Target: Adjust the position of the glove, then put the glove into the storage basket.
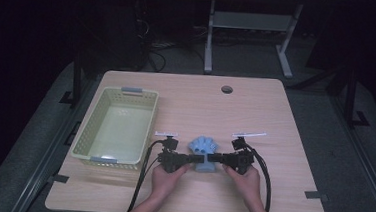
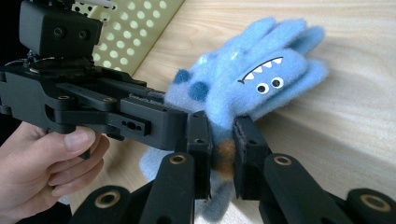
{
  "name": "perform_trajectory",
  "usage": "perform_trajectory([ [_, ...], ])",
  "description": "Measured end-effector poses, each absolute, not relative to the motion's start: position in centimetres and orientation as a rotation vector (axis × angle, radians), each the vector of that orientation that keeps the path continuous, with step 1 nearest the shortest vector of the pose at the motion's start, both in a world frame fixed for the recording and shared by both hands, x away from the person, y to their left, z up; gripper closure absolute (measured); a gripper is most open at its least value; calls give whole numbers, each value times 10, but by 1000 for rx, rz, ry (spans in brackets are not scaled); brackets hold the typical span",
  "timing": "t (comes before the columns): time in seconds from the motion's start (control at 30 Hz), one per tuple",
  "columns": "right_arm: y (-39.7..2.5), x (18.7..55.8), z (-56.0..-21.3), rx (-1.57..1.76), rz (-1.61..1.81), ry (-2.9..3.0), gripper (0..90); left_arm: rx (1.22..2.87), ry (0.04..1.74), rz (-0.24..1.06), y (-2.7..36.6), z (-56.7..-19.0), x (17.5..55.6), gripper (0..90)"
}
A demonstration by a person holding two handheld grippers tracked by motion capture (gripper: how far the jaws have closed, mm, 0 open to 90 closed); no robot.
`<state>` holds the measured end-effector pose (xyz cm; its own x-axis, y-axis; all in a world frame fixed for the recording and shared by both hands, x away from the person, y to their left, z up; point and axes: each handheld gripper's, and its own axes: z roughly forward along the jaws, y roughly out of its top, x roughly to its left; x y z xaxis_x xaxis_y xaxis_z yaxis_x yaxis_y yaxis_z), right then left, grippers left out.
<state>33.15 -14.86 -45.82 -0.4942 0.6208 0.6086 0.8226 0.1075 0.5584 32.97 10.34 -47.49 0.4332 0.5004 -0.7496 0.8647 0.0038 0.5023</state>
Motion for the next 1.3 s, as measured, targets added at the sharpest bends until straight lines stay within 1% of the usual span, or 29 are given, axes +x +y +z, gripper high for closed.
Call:
perform_trajectory([
  [0.2,-148,332,-450,-1437,-1346,-2161,793,1649,1190,-430,105,-467,332,703],
  [0.67,-143,335,-444,-1420,-1349,-2176,793,1657,1169,-422,110,-463,332,703],
  [1.3,-139,331,-433,-1404,-1371,-2195,793,1672,1142,-406,115,-452,329,702],
])
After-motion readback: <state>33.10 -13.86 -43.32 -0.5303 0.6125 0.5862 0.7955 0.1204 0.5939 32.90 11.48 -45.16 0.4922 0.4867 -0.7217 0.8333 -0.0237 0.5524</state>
